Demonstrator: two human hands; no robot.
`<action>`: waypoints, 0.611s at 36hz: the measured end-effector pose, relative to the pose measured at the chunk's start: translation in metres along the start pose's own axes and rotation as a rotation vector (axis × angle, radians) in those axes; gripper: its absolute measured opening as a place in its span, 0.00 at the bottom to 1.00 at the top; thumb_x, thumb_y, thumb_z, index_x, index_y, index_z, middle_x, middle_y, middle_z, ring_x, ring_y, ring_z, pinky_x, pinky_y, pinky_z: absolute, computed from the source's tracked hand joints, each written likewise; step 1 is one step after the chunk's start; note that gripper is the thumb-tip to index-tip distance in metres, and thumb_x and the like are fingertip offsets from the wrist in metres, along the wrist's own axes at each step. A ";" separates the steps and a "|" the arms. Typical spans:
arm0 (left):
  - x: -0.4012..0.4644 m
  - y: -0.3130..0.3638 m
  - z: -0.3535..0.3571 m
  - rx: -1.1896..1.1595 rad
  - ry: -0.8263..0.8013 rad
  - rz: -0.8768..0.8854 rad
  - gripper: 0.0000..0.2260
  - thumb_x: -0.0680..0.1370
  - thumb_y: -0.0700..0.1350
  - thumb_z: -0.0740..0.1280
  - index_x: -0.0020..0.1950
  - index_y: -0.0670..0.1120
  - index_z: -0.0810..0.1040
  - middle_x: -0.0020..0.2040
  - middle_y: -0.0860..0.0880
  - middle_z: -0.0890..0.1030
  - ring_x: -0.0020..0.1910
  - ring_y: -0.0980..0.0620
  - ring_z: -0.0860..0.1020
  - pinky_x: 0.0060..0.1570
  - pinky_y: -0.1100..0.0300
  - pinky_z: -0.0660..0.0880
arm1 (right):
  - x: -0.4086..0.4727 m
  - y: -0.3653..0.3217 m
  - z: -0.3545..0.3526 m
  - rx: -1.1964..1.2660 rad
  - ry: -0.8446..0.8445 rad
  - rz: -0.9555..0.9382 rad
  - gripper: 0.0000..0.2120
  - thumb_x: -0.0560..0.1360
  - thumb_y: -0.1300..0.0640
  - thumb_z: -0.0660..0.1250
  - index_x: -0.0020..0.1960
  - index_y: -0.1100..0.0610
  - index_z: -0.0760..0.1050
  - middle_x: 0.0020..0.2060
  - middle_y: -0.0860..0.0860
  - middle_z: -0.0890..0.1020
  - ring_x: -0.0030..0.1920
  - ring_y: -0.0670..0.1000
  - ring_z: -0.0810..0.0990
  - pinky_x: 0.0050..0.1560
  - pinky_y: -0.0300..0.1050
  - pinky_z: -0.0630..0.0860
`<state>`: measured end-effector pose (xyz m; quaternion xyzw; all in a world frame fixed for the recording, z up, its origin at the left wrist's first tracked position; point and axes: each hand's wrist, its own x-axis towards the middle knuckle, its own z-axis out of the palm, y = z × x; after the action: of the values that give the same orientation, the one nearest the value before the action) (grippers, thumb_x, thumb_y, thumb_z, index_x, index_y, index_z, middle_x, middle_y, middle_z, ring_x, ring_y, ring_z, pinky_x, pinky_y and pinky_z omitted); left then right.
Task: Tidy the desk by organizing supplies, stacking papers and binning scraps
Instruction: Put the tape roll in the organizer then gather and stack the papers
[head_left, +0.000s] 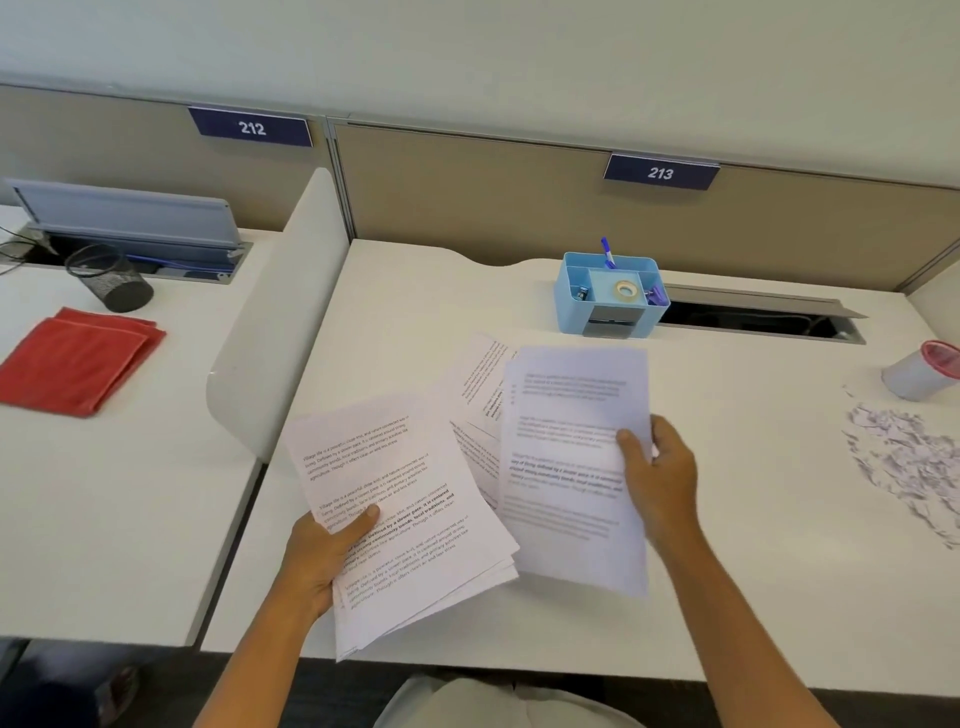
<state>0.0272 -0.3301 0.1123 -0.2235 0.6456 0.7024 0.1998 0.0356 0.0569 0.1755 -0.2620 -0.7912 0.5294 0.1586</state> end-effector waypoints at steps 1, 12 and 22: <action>0.000 0.000 0.000 0.000 -0.007 -0.003 0.19 0.76 0.43 0.80 0.66 0.49 0.82 0.57 0.45 0.90 0.55 0.36 0.88 0.51 0.38 0.86 | 0.006 -0.008 -0.007 0.000 0.002 -0.023 0.04 0.81 0.59 0.68 0.56 0.54 0.80 0.48 0.48 0.86 0.45 0.48 0.84 0.48 0.45 0.80; -0.004 0.001 0.012 0.002 -0.075 -0.010 0.24 0.72 0.44 0.81 0.68 0.46 0.83 0.58 0.43 0.90 0.55 0.38 0.89 0.52 0.39 0.87 | 0.037 -0.060 -0.040 0.245 -0.073 0.007 0.10 0.81 0.57 0.70 0.62 0.50 0.80 0.56 0.49 0.87 0.55 0.57 0.87 0.54 0.56 0.84; -0.012 0.003 0.024 -0.051 -0.118 -0.018 0.20 0.76 0.41 0.79 0.68 0.45 0.83 0.59 0.41 0.89 0.55 0.36 0.89 0.55 0.37 0.86 | -0.019 -0.023 0.036 0.214 -0.374 0.221 0.09 0.81 0.60 0.70 0.60 0.51 0.81 0.54 0.50 0.88 0.53 0.58 0.87 0.57 0.64 0.83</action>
<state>0.0343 -0.3066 0.1229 -0.1924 0.6124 0.7288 0.2383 0.0265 0.0116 0.1827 -0.2258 -0.7126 0.6638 -0.0227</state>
